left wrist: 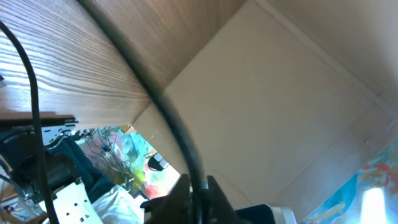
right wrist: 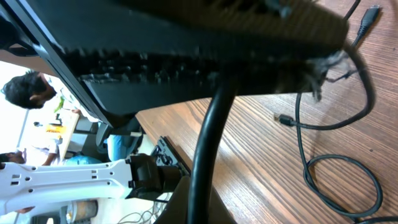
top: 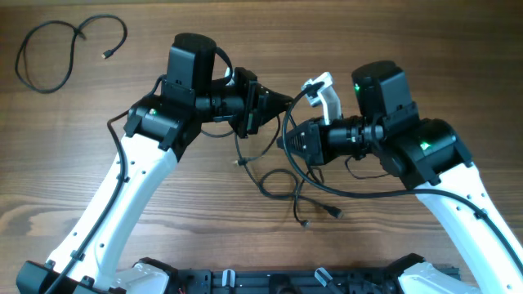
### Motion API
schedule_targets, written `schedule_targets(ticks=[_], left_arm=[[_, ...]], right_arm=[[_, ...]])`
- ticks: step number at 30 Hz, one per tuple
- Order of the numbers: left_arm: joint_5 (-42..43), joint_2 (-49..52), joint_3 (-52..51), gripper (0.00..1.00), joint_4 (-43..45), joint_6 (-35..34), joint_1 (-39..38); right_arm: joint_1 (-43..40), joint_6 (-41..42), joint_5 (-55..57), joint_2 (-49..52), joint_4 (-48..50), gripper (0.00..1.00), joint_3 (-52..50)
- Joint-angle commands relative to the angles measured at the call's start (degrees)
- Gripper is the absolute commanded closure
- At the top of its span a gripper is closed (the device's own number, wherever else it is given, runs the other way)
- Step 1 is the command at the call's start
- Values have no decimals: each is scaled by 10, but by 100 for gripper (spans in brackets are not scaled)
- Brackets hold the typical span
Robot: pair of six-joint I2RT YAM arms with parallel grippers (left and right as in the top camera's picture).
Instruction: Untangle cables
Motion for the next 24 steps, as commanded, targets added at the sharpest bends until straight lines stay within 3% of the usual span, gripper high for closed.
schedule_targets(ticks=[1,2,4,7,8,14,18,24], left_arm=[[9,-12,13,96,13,33,0],[16,-12,13,96,23,49,0],[31,-14,13,96,47,64,0],[30,-24,13,96,54,65,5],[27,-29,13,96,57,64,10],[15,-72,13,96,101,61,54],[-42,-137,13,96,102,64,105],[-43,-210,13,96,194,64,165]], right_arm=[[4,2,-13,1,-2,87,8],[4,2,-13,0,-2,81,9],[4,3,-13,-10,-2,55,9],[4,5,-10,-41,-2,26,9],[4,13,9,-67,-4,1,10],[4,71,141,-185,-31,0,10],[4,110,305,-270,-83,0,10],[4,111,334,-282,-123,1,9]])
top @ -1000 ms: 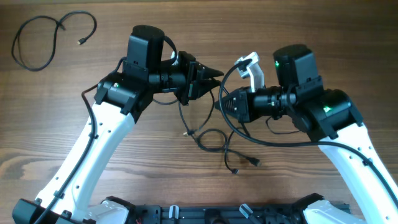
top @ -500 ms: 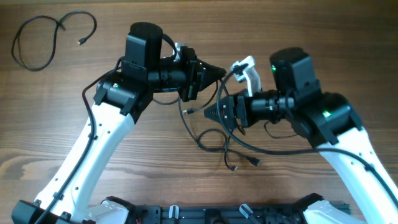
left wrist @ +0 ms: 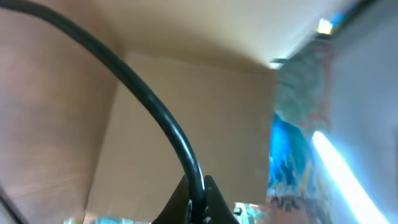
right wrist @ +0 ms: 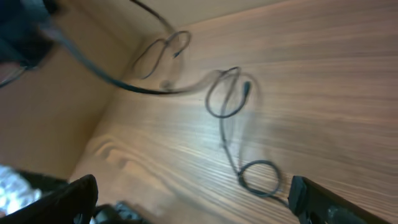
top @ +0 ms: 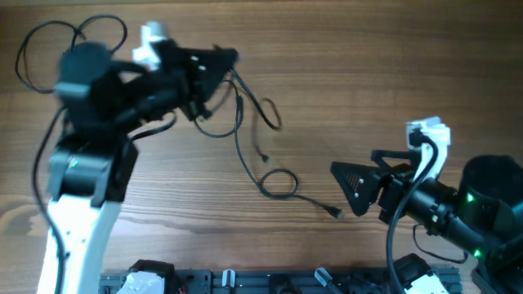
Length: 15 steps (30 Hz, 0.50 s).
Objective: Untangle cables
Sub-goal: 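Drag the cable strand to the far left with the left gripper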
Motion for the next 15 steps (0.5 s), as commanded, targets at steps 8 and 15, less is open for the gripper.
schedule_targets(ticks=[8,15], left_arm=[[-153,-84,12,96,-93,139,173],[-403,-24,12,96,-304,162,304]], right_arm=[[1,12,43,25,-28,0,5],[1,9,42,63,-36,0,5]])
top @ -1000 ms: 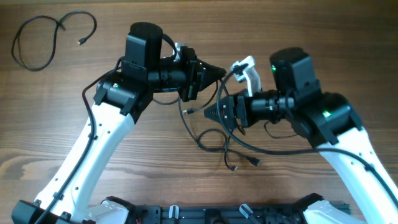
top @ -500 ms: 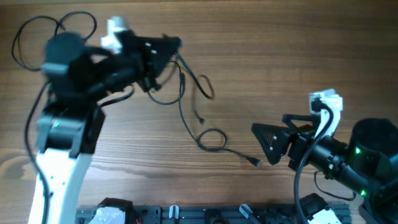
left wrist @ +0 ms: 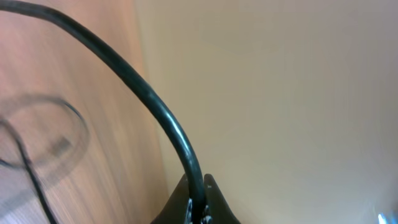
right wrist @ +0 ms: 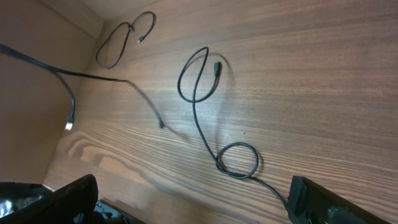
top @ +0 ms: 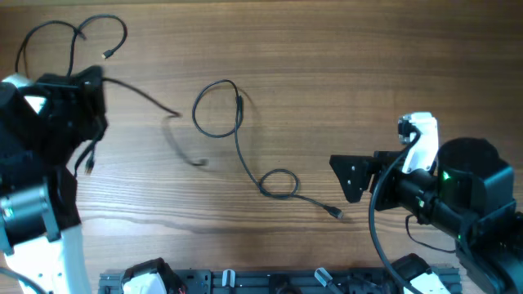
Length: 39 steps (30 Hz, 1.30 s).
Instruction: Untangle cables
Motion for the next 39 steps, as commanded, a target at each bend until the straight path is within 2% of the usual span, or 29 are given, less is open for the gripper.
schedule_targets(ticks=[1,6,13,14,17,22,24,27,29,33,37,39], left_arm=[[-127,34,3,96,-36,27,56],[-132,69,3,96,-40,27,111],[-206,104,3,96,-10,26,175],[-216,109,3,96,-1,13,185],[-255,134,3,96,15,-82,209],[-280,190,3,96,117,-76,214],[-298,214,3,96,169,-13,214],[-300,250,3,96,257,162,212],[-306,282,3,96,298,226,212],[-289,346,3,96,334,253,212],[-194,395,3,96,332,267,212],[-131,414,3,90,316,267,212]], right_arm=[[1,1,12,27,-1,0,5],[1,0,7,73,-7,0,5],[1,-16,-30,143,-7,0,5],[1,-15,-30,149,-6,0,5],[1,-16,-30,162,-6,0,5],[1,-16,-30,163,-2,0,5],[1,-16,-30,163,0,0,5],[1,-15,-30,163,10,0,5],[1,-15,-30,163,18,0,5],[1,-15,-30,165,23,0,5],[1,-15,-30,167,24,0,5],[1,-15,-31,167,24,0,5]])
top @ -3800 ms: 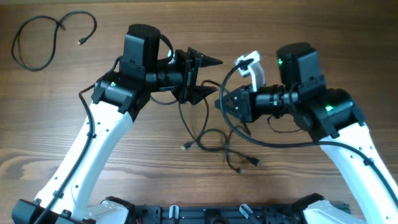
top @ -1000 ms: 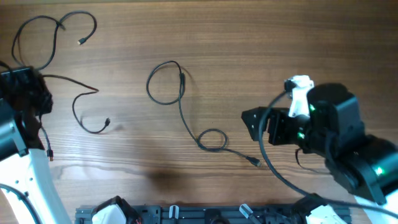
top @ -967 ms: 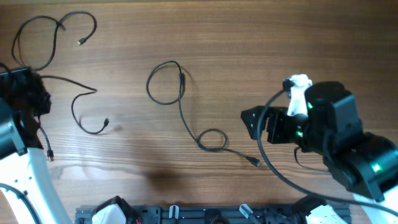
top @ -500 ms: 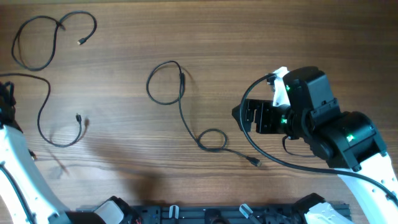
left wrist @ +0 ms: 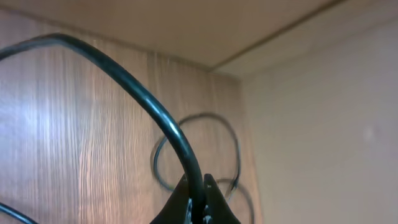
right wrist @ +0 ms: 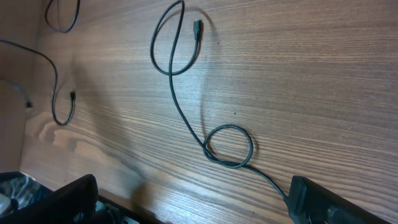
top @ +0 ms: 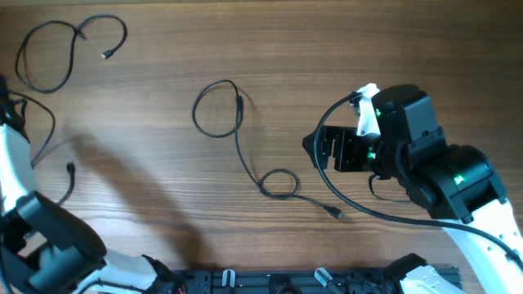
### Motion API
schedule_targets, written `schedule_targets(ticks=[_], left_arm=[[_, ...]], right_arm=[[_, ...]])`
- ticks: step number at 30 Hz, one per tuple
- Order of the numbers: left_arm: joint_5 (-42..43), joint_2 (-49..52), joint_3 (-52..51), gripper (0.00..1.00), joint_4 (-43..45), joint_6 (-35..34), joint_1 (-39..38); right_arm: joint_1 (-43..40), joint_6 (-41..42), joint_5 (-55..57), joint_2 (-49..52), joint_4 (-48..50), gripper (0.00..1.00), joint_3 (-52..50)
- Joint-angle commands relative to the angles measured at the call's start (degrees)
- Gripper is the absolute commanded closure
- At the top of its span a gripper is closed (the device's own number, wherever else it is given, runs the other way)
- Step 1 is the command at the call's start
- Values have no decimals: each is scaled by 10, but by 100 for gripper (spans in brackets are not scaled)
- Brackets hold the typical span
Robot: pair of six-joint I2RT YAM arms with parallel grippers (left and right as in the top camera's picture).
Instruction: Untangle cables
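Three black cables lie apart on the wooden table. One is coiled at the far left corner [top: 49, 49]. A second cable [top: 237, 139] lies mid-table, a big loop at its top, a small loop [top: 279, 181] lower down and a plug [top: 335, 214] at its end. The third cable [top: 45, 135] hangs at the left edge, its free end [top: 69, 167] near the table. My left gripper [left wrist: 198, 202] is shut on this third cable. My right gripper [right wrist: 193, 205] is open and holds nothing, right of the small loop [right wrist: 229, 146].
The left arm [top: 49, 237] fills the lower left corner of the overhead view. The right arm [top: 441, 180] and its own supply cable [top: 359, 204] cover the right half of the table. A dark rail [top: 270, 282] runs along the front edge.
My left gripper has moved further left to the table's edge, taking the held cable with it, so its free end now hangs far from the mid-table cable. My right gripper has moved up and left.
Both grippers were close together over a tangle mid-table, each shut on cable. Then the left held a cable up at the far left and the right stood open at the lower right. Then the looped cable lay alone mid-table, and now the held cable hangs at the left edge.
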Motion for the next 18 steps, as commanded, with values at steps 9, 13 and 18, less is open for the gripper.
schedule_targets(ticks=[9,13,18], left_arm=[[200,54,4,87,-151,28,0],[206,54,4,73,-207,29,0],[174,54,4,64,-226,74,1]], right_arm=[[1,-9,-8,4,-1,0,4],[1,-15,-9,4,-2,0,4],[1,-24,-16,4,-6,0,4]])
